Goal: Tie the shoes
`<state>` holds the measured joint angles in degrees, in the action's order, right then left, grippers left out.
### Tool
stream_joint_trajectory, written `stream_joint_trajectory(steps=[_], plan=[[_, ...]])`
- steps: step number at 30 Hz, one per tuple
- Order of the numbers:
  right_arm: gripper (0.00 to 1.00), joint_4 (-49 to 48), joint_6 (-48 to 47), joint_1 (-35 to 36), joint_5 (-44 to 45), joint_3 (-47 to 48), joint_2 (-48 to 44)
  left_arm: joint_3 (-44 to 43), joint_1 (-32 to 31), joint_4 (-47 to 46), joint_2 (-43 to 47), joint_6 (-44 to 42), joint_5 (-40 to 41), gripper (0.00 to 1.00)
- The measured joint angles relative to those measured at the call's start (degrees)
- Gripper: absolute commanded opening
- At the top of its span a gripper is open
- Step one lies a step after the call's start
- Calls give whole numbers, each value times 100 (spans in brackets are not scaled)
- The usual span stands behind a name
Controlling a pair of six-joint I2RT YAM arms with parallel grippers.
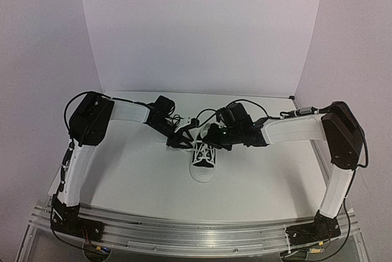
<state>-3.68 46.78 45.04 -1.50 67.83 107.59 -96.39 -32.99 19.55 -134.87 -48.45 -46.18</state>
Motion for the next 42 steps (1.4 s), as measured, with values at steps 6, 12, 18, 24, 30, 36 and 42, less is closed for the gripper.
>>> stream_joint_trajectory(steps=[6,12,18,24,30,36,42], plan=[[0,2,-2,0,2,4,0,-23,-40,-7,-46,205,32,0],[0,31,-37,-11,0,127,28,34,67,158,49,357,239,0],[0,28,-188,-18,-156,482,230,331,43,908,713,710,308,0],[0,35,-284,-26,-390,614,379,573,-430,1107,1019,2225,-254,0],[0,121,-283,-38,-434,614,382,765,-649,965,1041,3576,-602,0],[0,207,-150,-56,-432,614,402,1261,-700,451,1056,4326,-646,0],[0,319,105,-132,-440,614,438,1565,-910,-1009,1062,5265,-806,0]])
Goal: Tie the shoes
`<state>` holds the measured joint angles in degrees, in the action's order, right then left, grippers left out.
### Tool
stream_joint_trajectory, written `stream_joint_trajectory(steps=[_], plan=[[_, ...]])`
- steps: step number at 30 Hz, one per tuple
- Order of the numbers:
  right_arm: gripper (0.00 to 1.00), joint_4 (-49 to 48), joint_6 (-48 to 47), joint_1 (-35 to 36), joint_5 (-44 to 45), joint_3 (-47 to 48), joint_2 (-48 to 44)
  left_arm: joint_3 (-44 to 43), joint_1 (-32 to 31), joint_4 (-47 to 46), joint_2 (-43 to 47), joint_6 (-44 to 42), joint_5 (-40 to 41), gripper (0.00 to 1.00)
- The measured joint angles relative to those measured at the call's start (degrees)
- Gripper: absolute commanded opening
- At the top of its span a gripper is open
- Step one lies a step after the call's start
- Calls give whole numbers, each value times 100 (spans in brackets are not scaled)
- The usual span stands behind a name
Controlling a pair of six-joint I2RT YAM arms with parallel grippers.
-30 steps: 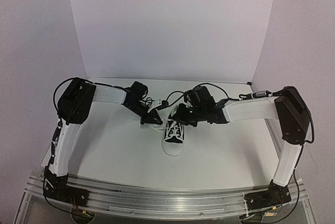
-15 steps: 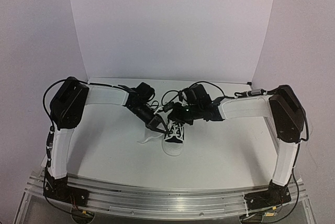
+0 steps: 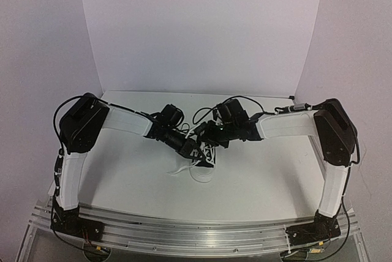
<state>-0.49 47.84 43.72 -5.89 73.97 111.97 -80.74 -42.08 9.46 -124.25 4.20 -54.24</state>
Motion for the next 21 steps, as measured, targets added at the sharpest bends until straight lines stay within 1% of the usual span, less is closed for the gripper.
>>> stream_joint_trajectory(steps=[3,4,9,10,12,13,16,18,21], plan=[[0,76,121,-31,6,0,2,68,-119,-798,0,431,-74,1],[0,68,152,-33,7,0,4,127,-153,-1090,0,566,-109,3],[0,85,293,-34,9,0,4,575,-277,-2466,0,1163,-119,16],[0,83,311,-34,5,0,6,666,-287,-2655,0,1256,-92,19],[0,82,326,-34,3,0,8,769,-294,-2881,0,1346,-10,30],[0,78,325,-34,2,0,9,785,-298,-2908,0,1380,42,35],[0,59,323,-39,7,0,10,747,-300,-2746,0,1339,222,44],[0,83,321,-48,9,0,12,500,-300,-2150,0,1080,433,51],[0,70,319,-76,30,0,12,96,-299,-1145,50,547,700,67]])
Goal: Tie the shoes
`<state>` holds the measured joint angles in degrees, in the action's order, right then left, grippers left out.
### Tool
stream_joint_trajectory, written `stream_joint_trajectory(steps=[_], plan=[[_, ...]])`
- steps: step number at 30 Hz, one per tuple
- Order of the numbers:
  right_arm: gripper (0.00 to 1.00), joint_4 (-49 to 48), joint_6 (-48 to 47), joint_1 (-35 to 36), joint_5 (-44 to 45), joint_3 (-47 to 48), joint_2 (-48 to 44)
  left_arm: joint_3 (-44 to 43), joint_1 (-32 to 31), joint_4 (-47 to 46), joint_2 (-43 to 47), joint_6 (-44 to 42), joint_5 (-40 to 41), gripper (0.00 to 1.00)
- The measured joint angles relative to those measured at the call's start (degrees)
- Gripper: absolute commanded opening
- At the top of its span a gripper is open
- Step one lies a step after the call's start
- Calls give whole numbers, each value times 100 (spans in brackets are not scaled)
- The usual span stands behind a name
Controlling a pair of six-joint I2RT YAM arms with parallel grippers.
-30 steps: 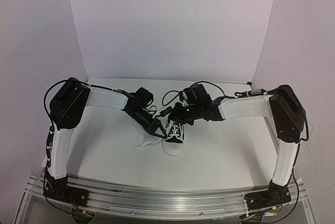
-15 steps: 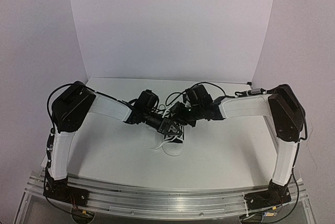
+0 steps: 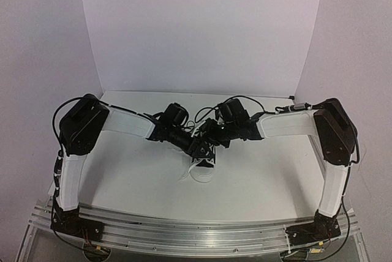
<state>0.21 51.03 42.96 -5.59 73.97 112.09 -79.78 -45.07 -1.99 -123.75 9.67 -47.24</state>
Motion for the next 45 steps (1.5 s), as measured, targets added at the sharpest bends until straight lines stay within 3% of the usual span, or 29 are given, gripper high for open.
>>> stream_joint_trajectory(steps=[8,15,22,29,31,37,43,45], plan=[[0,-59,-136,78,-94,2,0,-80,17,1995,598,-1064,384,77],[0,-116,-208,68,-119,26,0,-18,63,2850,786,-1573,348,68],[0,-299,-115,68,-68,155,0,1292,601,871,1943,-1215,284,62],[0,-363,281,42,30,216,2,1529,494,-1092,1604,-530,697,59],[0,-361,344,32,51,216,13,1600,410,-1395,1449,-363,845,52],[0,-361,415,31,58,216,84,1613,290,-1960,1125,-1,1302,48],[0,-359,441,31,47,216,142,1490,290,-2172,843,144,1729,37],[0,-363,442,31,42,216,142,1466,290,-2181,792,186,1844,27]])
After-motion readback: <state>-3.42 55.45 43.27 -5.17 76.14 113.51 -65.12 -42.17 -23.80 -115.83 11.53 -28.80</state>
